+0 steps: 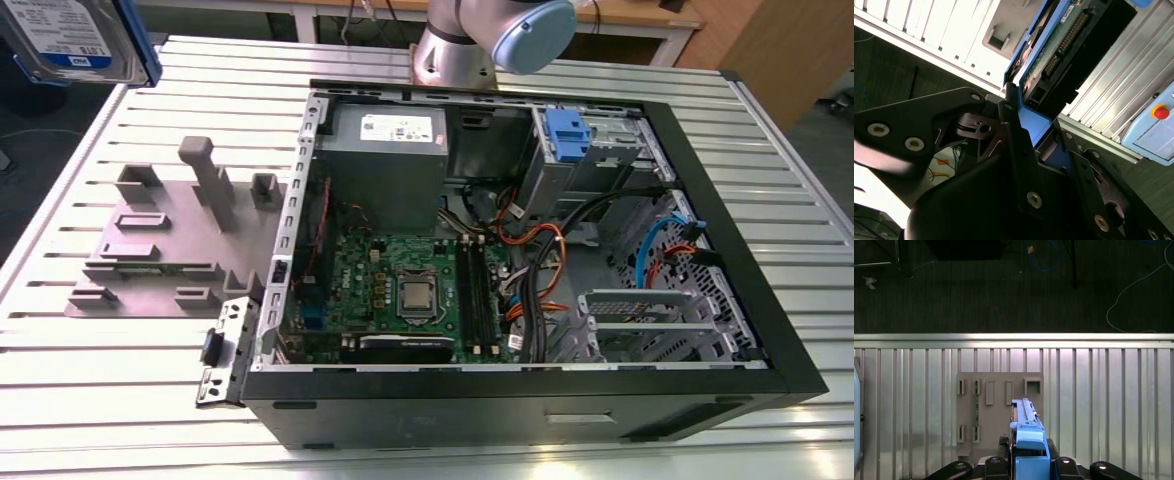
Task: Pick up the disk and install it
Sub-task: 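Pick up the disk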
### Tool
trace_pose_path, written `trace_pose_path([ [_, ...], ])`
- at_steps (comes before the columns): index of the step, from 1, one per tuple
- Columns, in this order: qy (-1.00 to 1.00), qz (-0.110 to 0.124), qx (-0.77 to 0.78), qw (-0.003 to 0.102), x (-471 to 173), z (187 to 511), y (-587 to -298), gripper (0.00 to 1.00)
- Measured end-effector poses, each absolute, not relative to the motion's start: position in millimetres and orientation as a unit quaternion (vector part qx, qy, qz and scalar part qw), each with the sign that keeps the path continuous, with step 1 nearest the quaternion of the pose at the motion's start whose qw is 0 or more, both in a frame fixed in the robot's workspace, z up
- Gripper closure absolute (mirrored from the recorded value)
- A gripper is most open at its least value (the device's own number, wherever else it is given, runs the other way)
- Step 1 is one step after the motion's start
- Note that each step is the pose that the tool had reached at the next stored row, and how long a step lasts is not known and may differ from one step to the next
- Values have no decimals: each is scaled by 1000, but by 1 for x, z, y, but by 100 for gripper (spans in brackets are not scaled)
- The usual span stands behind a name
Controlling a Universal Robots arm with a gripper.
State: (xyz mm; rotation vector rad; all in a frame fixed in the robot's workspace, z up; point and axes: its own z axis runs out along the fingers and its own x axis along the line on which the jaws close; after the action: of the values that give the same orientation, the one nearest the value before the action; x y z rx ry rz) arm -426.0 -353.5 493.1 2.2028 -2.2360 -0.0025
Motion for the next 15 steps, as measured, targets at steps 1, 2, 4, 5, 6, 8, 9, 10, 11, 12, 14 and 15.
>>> trace_pose_path([
  [1, -712, -1, 702, 1, -426, 493, -354, 64],
  [2, -712, -1, 702, 1, -426, 493, -354, 64],
  [4, -712, -1, 702, 1, -425, 493, -354, 64],
  [5, -712, -1, 702, 1, -425, 493, -354, 64],
  [6, -712, -1, 702, 1, -425, 493, -354, 64],
  [8, -712, -1, 702, 1, -425, 493, -354, 64],
  [9, -712, -1, 702, 1, -425, 493, -354, 64],
  [10, -712, -1, 702, 1, -425, 493, -354, 64],
  [11, -712, -1, 702, 1, -424, 493, -354, 64],
  [12, -712, -1, 702, 1, -424, 493, -354, 64],
  [14, -712, -1, 702, 1, -424, 493, -354, 64],
  [15, -712, -1, 702, 1, -424, 493, -354, 64],
])
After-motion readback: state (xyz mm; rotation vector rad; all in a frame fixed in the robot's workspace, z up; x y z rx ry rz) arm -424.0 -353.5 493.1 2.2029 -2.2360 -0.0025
